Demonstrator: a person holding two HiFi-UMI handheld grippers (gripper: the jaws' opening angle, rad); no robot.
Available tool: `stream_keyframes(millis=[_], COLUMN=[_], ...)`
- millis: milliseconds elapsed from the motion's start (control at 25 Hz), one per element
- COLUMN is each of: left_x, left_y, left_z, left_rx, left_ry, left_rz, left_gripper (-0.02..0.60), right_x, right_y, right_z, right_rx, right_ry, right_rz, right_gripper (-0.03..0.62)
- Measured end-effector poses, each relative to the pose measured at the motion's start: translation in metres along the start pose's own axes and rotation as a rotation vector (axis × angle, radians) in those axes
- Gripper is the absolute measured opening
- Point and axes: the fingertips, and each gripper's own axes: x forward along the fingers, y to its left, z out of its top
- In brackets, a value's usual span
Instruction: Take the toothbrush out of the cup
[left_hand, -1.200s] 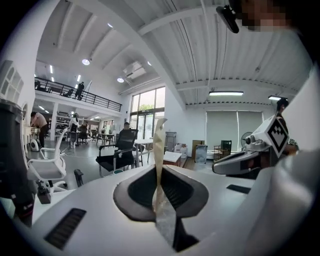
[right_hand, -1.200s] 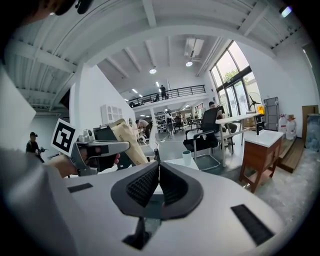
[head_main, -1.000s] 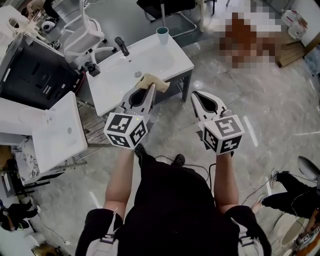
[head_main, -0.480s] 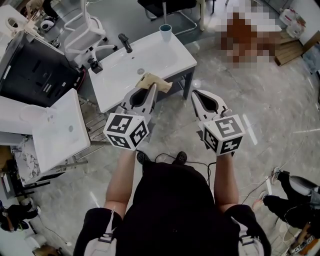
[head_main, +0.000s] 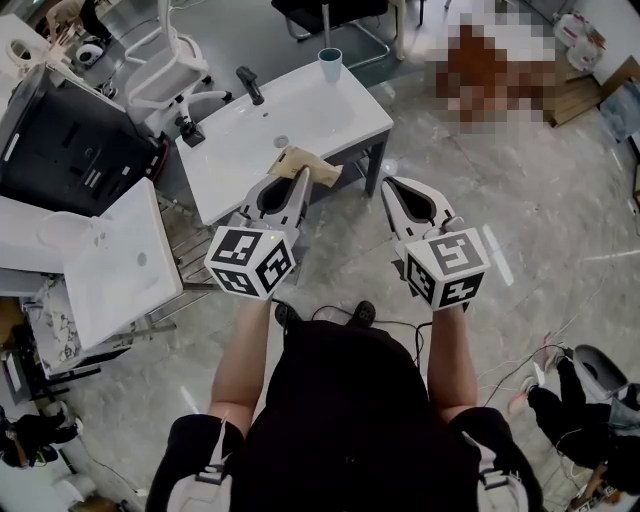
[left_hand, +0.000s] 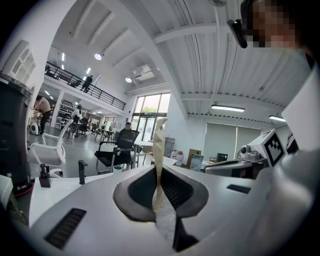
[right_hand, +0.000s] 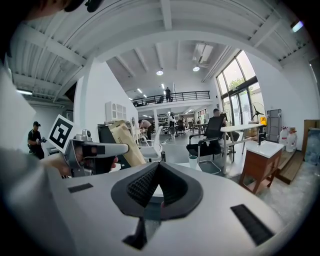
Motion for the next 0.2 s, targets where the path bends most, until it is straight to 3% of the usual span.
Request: stream_keyframes(millis=[200], left_x=[-0.0041], left_y=[0.0012], left_z=[-0.0027], left_rx=[-0.014], left_ry=[-0.002], left_rz=[0.004], left_gripper=[0.037], right_x=[-0.0011], right_y=[0.0023], right_z=[-0.0001], right_rx=[-0.012], right_ry=[-0.004], right_rz=[-0.004], right_gripper=[0.031])
